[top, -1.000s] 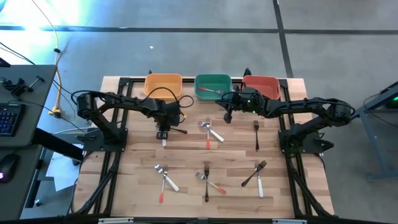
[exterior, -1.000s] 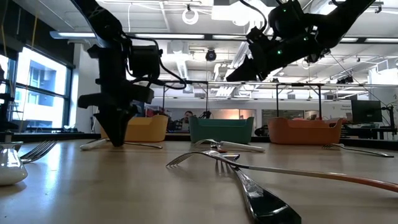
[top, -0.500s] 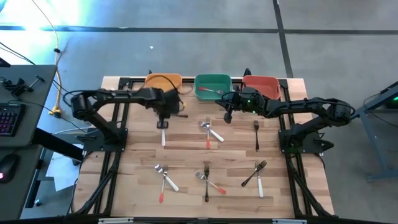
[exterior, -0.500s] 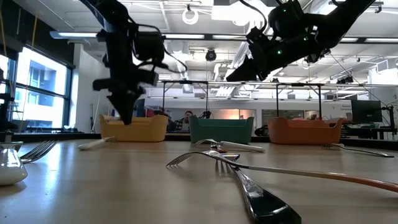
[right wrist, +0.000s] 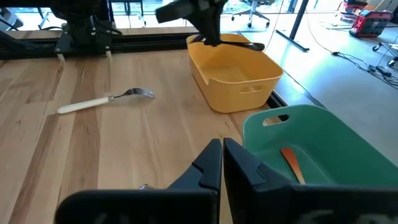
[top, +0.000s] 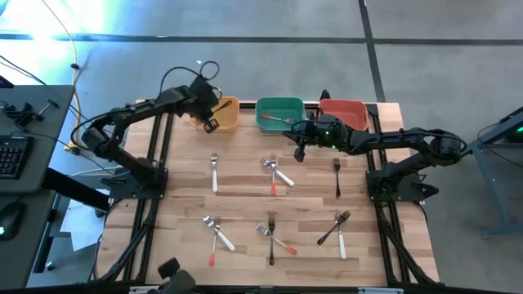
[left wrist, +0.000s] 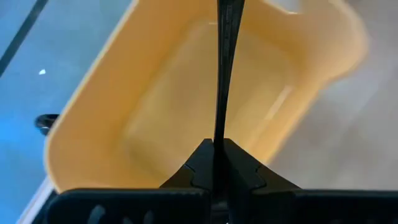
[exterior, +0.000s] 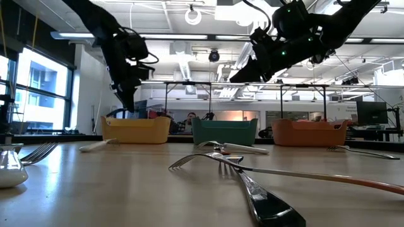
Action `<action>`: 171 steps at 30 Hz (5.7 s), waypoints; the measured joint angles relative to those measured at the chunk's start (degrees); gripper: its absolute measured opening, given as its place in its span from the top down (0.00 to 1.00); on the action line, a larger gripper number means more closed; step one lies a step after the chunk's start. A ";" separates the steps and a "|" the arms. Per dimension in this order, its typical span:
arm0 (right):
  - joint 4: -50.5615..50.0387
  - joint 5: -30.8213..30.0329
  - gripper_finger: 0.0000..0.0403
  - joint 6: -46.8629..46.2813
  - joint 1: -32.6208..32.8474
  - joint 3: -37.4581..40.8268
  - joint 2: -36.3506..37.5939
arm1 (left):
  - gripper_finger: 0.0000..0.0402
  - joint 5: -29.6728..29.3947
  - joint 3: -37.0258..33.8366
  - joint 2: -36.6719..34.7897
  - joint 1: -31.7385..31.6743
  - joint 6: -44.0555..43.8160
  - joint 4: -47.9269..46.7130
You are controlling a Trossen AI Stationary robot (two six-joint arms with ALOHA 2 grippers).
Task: Sort silverware by color (type)
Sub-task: Put the top left black fork into the yellow bin, then put the top right fork into the orange bin
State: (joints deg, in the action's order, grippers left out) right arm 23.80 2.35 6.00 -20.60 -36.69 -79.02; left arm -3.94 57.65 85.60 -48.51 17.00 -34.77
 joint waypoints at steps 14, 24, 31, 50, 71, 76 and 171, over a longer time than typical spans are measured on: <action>-0.01 0.00 1.00 -0.04 0.00 0.00 0.00 | 0.98 0.41 0.00 10.21 -4.44 3.07 3.61; -0.03 -0.20 1.00 0.01 0.00 0.00 -0.02 | 0.88 0.48 0.00 12.17 -4.27 0.48 6.30; 0.96 -0.17 1.00 0.26 0.00 0.00 -0.02 | 0.92 1.86 -0.15 7.47 -4.20 -0.58 5.90; -5.94 -5.57 0.99 -11.95 9.69 0.00 -0.04 | 1.00 12.68 -29.51 -21.11 15.80 -12.57 51.02; -12.79 -15.89 0.69 -28.50 20.61 0.00 -2.13 | 0.99 12.41 -52.10 -23.63 30.95 -21.41 91.10; -14.34 -15.58 0.69 -30.10 20.36 -1.76 -7.13 | 0.99 12.39 -54.53 -23.64 30.97 -22.25 95.29; -36.32 -23.50 0.93 30.75 -30.16 3.85 1.55 | 0.99 12.15 -55.12 -23.58 30.97 -24.27 94.29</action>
State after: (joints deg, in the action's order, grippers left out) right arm -12.52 -21.15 36.75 -50.76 -32.84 -77.48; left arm 8.21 2.52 62.02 -17.54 -7.27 59.53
